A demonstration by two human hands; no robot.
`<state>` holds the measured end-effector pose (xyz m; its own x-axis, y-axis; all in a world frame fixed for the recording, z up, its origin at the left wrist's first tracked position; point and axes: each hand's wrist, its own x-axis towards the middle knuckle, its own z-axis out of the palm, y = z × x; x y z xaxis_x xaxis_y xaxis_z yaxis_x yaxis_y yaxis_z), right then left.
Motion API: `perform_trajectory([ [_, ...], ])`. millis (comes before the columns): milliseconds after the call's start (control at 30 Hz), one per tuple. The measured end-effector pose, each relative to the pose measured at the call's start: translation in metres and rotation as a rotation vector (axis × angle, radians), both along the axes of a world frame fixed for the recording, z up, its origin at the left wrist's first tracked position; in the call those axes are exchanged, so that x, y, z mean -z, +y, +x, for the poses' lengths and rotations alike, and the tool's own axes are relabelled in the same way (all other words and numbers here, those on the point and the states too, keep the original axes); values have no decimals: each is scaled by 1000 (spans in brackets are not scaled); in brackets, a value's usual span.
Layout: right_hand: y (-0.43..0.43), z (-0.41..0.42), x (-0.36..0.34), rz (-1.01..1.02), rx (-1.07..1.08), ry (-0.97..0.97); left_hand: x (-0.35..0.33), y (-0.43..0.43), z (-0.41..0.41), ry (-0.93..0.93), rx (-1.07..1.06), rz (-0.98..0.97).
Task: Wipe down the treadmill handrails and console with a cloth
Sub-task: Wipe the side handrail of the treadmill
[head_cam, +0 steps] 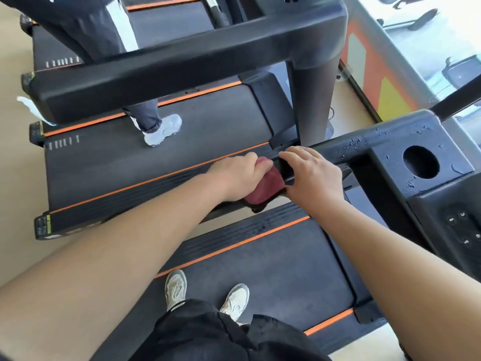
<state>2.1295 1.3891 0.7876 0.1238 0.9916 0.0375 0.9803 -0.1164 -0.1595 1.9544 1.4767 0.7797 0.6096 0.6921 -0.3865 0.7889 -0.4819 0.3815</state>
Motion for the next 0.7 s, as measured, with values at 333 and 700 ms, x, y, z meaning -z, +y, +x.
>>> perform_trajectory([
  [333, -1, 5, 7, 20, -62, -30, -13, 1, -2, 221, 28, 112],
  [700, -3, 2, 4, 11, -61, -38, -13, -42, -91, 168, -18, 165],
])
